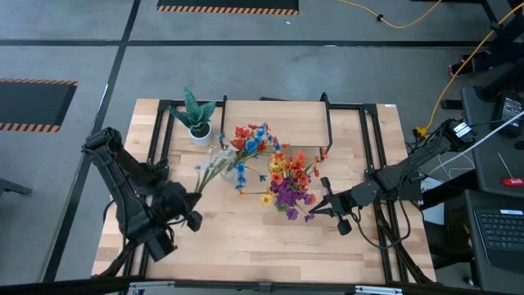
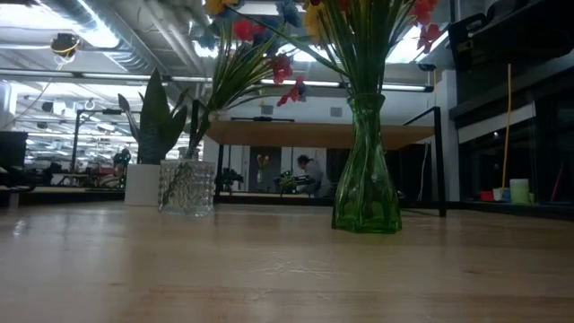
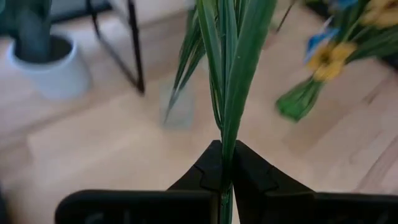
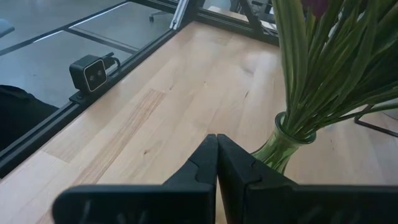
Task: Pick and place flowers into a vace then onto a shelf
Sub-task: Put the white flowers into the transparent vase
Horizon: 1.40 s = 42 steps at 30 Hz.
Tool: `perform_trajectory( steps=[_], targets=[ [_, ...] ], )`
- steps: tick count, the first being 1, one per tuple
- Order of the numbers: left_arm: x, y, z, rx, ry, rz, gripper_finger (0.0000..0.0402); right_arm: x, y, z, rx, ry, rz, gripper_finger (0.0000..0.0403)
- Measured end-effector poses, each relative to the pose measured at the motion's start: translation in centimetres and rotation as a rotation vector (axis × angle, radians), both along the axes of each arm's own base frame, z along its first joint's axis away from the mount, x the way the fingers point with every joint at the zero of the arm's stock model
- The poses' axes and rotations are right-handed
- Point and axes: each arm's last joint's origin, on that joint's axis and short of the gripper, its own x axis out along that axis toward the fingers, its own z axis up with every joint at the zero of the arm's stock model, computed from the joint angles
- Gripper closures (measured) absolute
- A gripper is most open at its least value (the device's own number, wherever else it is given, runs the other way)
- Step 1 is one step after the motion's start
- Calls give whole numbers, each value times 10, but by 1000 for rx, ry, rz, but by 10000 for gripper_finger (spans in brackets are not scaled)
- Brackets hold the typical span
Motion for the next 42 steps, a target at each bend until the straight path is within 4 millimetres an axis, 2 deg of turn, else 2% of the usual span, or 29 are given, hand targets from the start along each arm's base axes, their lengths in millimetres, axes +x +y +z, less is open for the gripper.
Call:
perform_trajectory(
  steps=[12,21,26,31,38,42],
  targets=[
    [14,17,17,437,-192,-121,389,0,0,0,1,0,0,393],
    [23,37,27,593,-190,-88,389,0,0,1,5,-11,1,393],
    [25,40,28,690,-185,-93,393,1,0,2,-30,-28,15,393],
    [21,44,-1,655,-179,-80,393,1,0,2,-40,-37,20,393],
    [10,50,-72,525,-291,-28,394,2,1,5,-68,-73,33,393],
    [4,50,-86,482,-351,-26,394,2,0,5,-87,-83,34,393]
  ],
)
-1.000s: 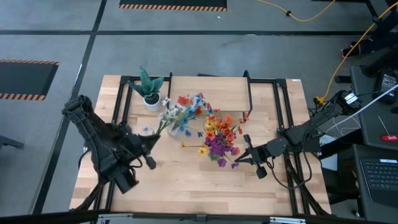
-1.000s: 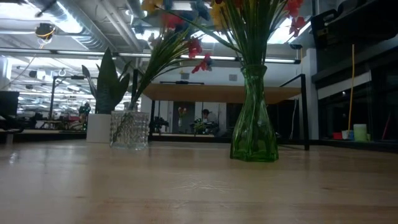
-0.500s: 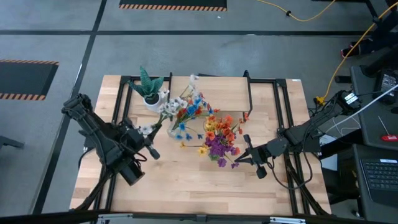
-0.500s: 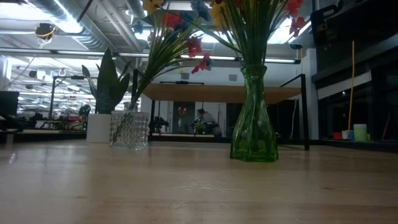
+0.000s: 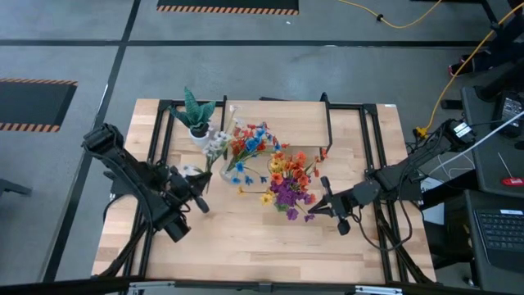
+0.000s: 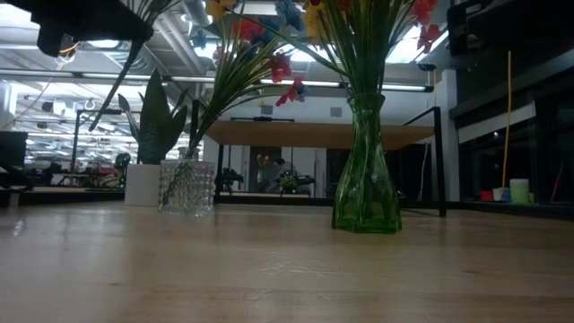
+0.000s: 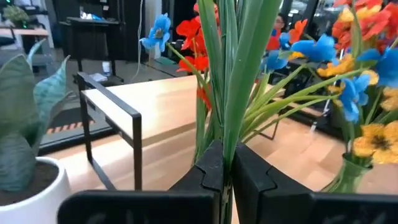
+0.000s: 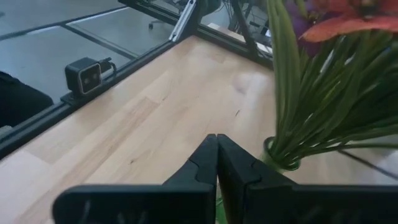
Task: Pick and place flowers into a vace then onto a shelf
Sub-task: Put the white flowers into the transparent vase
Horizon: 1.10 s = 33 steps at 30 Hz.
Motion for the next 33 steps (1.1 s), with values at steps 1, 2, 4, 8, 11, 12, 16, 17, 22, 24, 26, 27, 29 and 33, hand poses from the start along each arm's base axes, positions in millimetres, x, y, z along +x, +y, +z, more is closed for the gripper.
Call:
perform_trajectory(
  steps=[1,2,4,8,11,12,16,17,22,24,26,27,29,33],
  targets=[
    [0,0,0,-6,-11,-3,394,1,-1,0,-8,-5,-2,393],
    [0,-1,1,-11,-17,-7,394,1,-2,1,-18,-13,-5,393],
    [2,-4,5,-26,-21,-8,394,3,-5,2,-15,-28,-21,393],
    [14,-14,18,-75,82,2,394,7,-12,3,-11,-35,-57,393],
    [35,-25,30,-79,207,-44,394,9,-16,3,-11,-35,-78,393],
    [44,-28,34,-80,257,-79,394,9,-17,3,-11,-35,-83,393],
    [78,-35,50,36,366,-255,394,10,-18,3,-13,-33,-91,393],
    [83,-35,54,90,379,-279,394,10,-18,2,-14,-30,-90,393],
    [78,-26,82,218,354,-246,394,10,-19,1,-17,-16,-90,393],
    [74,-23,88,197,338,-270,394,9,-18,0,-19,-10,-89,393],
    [75,-20,91,189,347,-312,394,9,-19,0,-24,-2,-88,393],
    [76,-18,92,192,356,-334,394,9,-19,0,-24,-1,-88,393],
    [81,-15,93,222,384,-377,394,9,-19,0,-23,-1,-88,393],
    [92,-8,97,275,381,-465,394,9,-19,0,-22,0,-88,393]
  ],
)
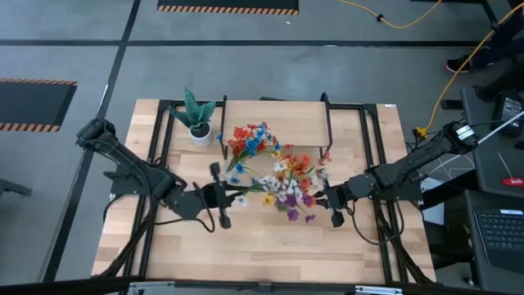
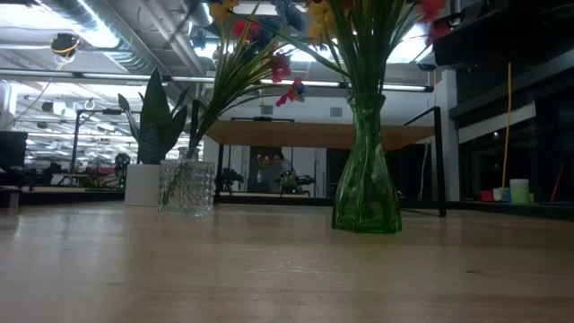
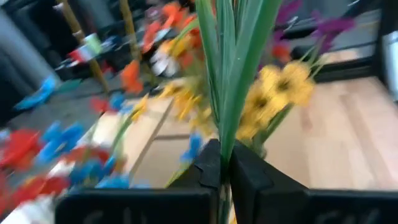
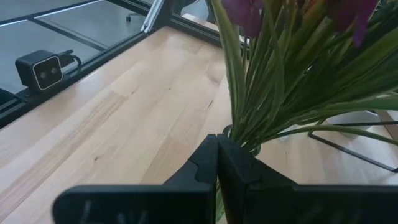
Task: Pick and place flowers into a vace then onto a shelf
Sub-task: Put the white flowers into the transparent vase
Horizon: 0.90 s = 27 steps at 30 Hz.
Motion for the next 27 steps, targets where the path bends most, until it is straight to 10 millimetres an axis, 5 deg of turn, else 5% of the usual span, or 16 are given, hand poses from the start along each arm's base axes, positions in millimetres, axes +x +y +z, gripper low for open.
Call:
perform_trajectory(
  steps=[5,16,27],
  targets=[
    [-4,14,-6,39,-115,-114,394,0,0,0,11,2,-3,393],
    [-70,54,-37,86,-529,-127,395,0,0,-1,45,18,-16,393],
    [-91,81,-83,76,-597,-58,395,0,0,-1,41,24,-17,393]
  ],
)
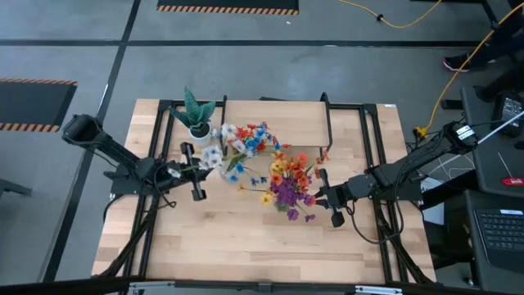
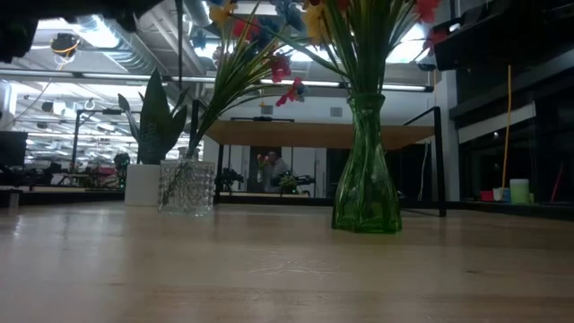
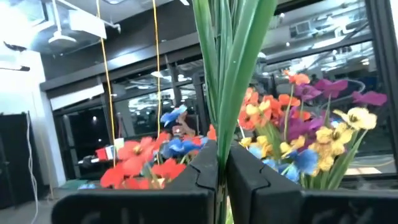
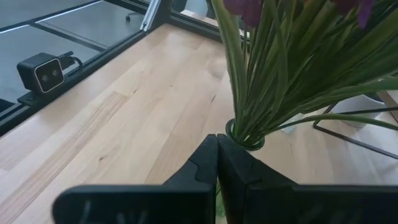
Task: Pick and place flowers into a vace then onto a shelf
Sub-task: Put the white flowers into the transparent vase
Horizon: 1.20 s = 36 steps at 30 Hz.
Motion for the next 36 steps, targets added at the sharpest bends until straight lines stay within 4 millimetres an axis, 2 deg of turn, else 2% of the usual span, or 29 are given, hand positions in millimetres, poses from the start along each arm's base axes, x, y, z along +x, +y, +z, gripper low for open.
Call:
perform_trajectory(
  steps=[8,19,24,30,36],
  targets=[
    [2,13,-21,-90,19,-50,395,0,0,0,-2,-1,-1,393],
    [16,23,-38,-100,99,18,395,0,0,0,1,-1,-2,393],
    [19,28,-40,-107,80,39,395,0,0,0,1,-1,-2,393],
    [15,32,-54,-160,88,4,395,0,0,0,1,-1,-2,393],
    [14,34,-57,-159,55,5,395,0,0,0,1,-2,-2,393]
  ],
)
